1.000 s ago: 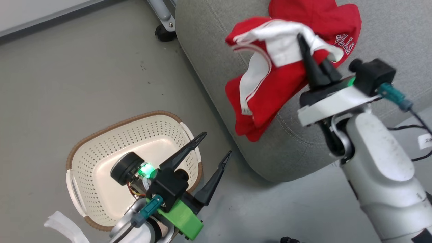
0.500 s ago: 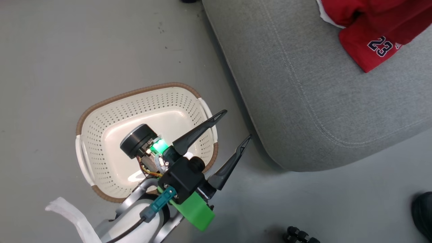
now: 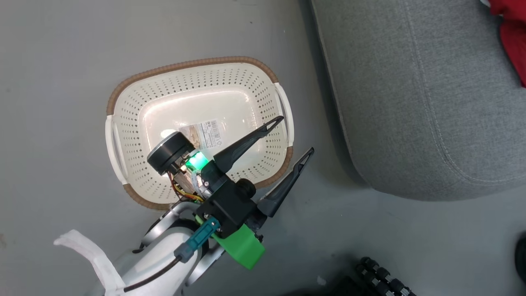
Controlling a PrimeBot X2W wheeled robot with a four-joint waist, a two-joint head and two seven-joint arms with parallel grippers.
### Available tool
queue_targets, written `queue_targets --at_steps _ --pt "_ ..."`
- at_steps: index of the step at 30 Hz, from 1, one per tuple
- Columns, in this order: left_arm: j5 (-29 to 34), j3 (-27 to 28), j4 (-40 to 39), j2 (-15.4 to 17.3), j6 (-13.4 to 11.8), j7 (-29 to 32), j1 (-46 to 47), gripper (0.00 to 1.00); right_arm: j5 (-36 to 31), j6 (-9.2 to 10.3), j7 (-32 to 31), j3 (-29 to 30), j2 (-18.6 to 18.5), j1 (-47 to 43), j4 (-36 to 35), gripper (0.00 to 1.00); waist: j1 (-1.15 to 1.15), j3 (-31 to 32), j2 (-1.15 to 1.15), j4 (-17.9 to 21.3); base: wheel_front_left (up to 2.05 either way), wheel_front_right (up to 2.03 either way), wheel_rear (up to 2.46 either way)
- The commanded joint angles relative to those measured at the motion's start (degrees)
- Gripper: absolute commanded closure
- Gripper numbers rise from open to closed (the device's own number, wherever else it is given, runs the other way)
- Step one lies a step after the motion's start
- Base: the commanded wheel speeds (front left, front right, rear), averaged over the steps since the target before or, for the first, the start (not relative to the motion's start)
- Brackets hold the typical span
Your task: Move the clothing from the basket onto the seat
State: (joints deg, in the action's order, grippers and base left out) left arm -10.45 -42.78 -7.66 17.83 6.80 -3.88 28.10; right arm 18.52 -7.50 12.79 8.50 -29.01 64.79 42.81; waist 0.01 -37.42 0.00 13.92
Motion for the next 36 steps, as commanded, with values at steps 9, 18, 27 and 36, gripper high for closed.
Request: queue_targets --at_steps 9,18,27,36 --pt "-0.59 -0.48 1.39 -0.32 -0.3 -1.75 1.71 0.0 -0.36 0.03 2.37 1.43 1.91 -4.22 6.65 0.0 -0.01 -2.16 0.0 -2.69 0.0 0.0 0.0" --pt "-1.73 1.0 3.68 -1.4 -2.69 -4.97 -0.15 0.0 -3.33 0.02 2.44 5.56 8.22 -16.58 -8.25 0.0 -0.01 2.47 0.0 -2.75 0.0 0.0 0.0" --pt "-4.33 3.58 6.8 -2.33 -6.15 -8.3 -3.46 0.0 -6.72 0.02 2.42 3.3 17.26 -32.1 -27.11 0.0 -0.01 9.49 0.0 -3.5 0.0 0.0 0.0" --pt "-6.53 8.25 9.36 -3.59 -10.14 -10.85 -6.86 0.0 -7.9 0.02 2.42 -3.42 22.03 -43.84 -36.48 0.0 -0.01 14.97 0.0 -6.56 0.0 0.0 0.0"
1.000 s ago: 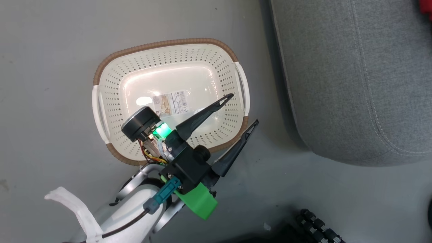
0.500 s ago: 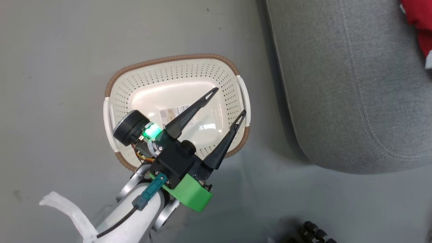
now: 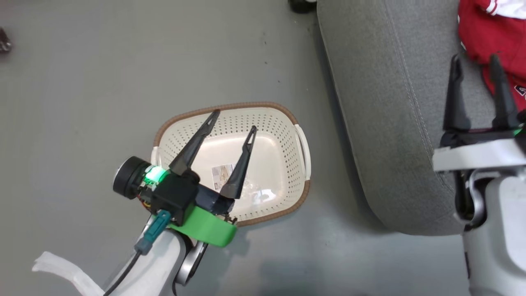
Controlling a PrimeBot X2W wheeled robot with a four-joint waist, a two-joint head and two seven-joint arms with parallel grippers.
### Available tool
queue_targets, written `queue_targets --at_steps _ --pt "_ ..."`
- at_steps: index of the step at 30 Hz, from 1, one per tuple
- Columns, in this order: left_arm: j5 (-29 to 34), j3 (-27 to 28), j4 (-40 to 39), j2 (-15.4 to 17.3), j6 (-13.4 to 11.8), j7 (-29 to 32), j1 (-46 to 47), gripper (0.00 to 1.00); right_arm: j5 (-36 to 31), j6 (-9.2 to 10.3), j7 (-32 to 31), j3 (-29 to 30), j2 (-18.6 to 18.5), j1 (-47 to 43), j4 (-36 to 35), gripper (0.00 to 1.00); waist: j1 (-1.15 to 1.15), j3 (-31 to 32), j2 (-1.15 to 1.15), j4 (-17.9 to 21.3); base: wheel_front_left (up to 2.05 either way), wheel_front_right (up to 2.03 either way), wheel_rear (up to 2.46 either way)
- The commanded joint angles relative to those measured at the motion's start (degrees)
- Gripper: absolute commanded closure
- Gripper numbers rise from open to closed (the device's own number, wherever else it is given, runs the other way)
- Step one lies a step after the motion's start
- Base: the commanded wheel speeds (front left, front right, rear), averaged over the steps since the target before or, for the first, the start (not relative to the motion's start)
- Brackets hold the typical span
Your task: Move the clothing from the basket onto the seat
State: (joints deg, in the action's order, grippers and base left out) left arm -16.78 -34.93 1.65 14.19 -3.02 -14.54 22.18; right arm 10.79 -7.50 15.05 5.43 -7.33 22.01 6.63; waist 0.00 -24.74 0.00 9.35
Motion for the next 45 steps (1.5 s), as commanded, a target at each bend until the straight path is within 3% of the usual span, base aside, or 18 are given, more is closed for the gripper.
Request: queue_targets --at_steps 1,9,14,28,37,45 --pt "-0.4 1.0 0.29 -0.04 -0.74 -0.29 -1.36 0.0 -0.28 0.02 0.17 -0.94 0.72 -2.06 -0.79 0.0 0.0 2.8 0.0 -2.41 0.0 0.0 0.0" --pt "-0.07 8.8 -1.13 -1.07 -4.31 -0.63 -4.74 0.0 -0.85 0.02 -0.82 -5.69 2.54 -8.42 -4.7 0.0 0.0 5.83 0.0 -6.28 0.0 0.0 0.0" --pt "0.68 14.49 -2.3 -2.03 -4.93 -0.59 -7.84 0.0 -1.64 0.02 -2.16 -7.48 2.94 -10.52 -5.82 0.0 0.0 7.76 0.0 -8.12 0.0 0.0 0.0" --pt "2.75 25.09 0.32 -6.14 -0.87 -0.6 -17.1 0.0 -3.14 0.02 -4.84 -7.88 3.56 -16.82 -7.23 0.0 0.0 13.8 0.0 -10.64 0.0 0.0 0.0" --pt "5.51 28.61 3.0 -8.18 2.32 -0.61 -22.11 0.0 -3.57 0.02 -6.02 -8.4 3.82 -21.09 -7.94 0.0 0.0 17.6 0.0 -9.7 0.0 0.0 0.0" --pt "7.57 29.74 3.56 -9.59 3.5 -0.61 -25.96 0.0 -3.94 0.02 -7.06 -8.58 4.03 -24.37 -7.98 0.0 0.0 20.61 0.0 -9.68 0.0 0.0 0.0"
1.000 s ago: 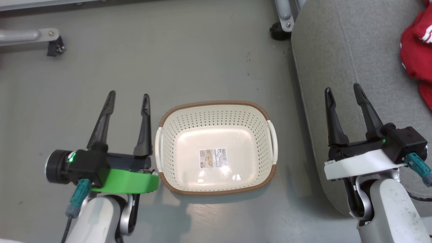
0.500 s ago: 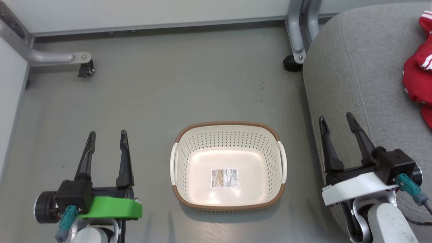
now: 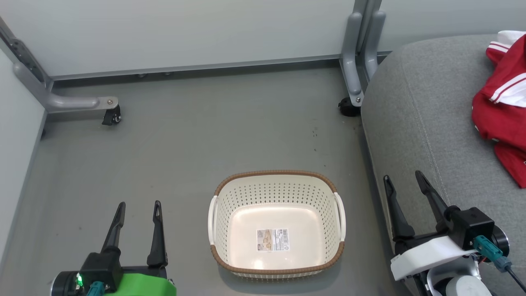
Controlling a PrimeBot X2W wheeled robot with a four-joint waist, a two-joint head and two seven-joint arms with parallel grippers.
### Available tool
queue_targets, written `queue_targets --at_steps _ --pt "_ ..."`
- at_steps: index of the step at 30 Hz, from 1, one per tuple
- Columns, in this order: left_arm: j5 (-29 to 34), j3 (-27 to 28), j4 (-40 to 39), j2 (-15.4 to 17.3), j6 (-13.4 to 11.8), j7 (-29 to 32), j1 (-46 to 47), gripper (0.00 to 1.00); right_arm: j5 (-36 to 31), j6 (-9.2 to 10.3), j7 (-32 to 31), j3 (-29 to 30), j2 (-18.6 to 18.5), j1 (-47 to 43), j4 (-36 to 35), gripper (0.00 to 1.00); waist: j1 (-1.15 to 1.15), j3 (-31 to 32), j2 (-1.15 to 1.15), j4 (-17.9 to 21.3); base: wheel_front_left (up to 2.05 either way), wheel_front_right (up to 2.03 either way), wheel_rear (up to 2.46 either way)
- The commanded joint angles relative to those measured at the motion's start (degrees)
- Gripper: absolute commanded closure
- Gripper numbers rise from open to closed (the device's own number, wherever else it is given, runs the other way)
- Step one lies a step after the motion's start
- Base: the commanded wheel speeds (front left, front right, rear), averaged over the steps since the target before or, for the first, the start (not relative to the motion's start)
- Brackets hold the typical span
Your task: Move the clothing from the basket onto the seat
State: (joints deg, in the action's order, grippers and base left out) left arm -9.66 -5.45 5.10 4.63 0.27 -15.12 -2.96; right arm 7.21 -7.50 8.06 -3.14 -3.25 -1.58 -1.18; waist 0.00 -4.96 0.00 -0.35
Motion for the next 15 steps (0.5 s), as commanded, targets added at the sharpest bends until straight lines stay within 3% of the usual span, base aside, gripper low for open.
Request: queue_targets --at_steps 1,15 --pt "0.59 0.37 0.16 -0.13 0.36 -0.03 -1.13 0.0 -0.34 0.02 -0.23 0.0 -0.01 -1.05 -0.22 0.0 0.0 1.08 0.0 0.0 0.0 0.0 0.0" --pt "1.93 2.26 2.21 -1.04 2.33 -0.02 -2.31 0.0 -0.38 0.02 -1.52 0.13 0.26 -3.25 -0.67 0.0 0.0 3.06 0.0 0.09 0.0 0.0 0.0"
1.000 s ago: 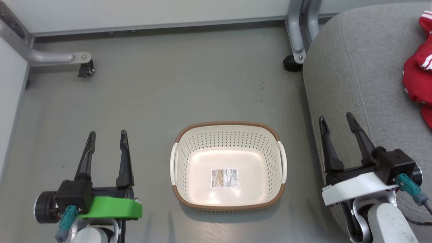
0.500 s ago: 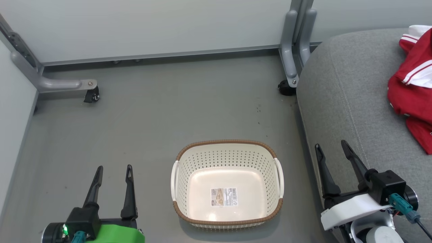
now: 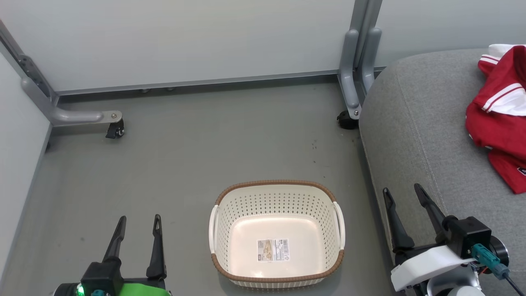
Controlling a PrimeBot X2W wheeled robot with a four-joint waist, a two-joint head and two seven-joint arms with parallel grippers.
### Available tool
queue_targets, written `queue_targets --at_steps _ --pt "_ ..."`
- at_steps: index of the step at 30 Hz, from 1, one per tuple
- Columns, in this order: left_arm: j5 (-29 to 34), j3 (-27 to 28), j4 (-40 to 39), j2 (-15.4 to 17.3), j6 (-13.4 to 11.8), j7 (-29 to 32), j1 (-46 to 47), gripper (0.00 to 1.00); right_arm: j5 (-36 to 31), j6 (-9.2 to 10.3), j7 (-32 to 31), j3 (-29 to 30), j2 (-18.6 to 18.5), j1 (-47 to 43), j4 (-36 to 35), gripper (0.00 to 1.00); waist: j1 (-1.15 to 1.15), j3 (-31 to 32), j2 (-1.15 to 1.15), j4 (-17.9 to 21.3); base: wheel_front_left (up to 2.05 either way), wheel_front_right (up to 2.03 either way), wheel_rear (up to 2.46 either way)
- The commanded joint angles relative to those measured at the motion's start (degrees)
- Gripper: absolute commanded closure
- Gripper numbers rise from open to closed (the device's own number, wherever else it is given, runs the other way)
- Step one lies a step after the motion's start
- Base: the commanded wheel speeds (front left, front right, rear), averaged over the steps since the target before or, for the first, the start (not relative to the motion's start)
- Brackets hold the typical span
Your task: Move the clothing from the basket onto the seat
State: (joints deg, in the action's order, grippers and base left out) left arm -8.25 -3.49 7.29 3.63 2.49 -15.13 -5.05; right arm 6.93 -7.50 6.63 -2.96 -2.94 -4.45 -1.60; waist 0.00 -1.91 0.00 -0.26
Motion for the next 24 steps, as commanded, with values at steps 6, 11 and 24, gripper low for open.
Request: queue_targets --at_steps 6,11,24 --pt "0.76 0.88 0.8 -0.22 0.55 -0.02 0.11 0.0 -0.13 0.02 -0.41 0.02 -0.03 -0.5 -0.29 0.0 0.0 0.36 0.0 -0.05 0.0 0.0 0.0" --pt "1.15 1.2 1.14 -0.34 0.71 -0.02 0.14 0.0 0.21 0.02 -0.33 -0.05 -0.01 -0.59 -0.21 0.0 0.0 0.58 0.0 -0.12 0.0 0.0 0.0" --pt "-5.56 2.18 3.09 -0.73 0.92 1.91 1.03 1.0 7.49 0.0 -0.88 0.04 -0.15 0.23 1.87 1.0 0.0 0.69 0.0 -0.14 0.0 0.0 0.0"
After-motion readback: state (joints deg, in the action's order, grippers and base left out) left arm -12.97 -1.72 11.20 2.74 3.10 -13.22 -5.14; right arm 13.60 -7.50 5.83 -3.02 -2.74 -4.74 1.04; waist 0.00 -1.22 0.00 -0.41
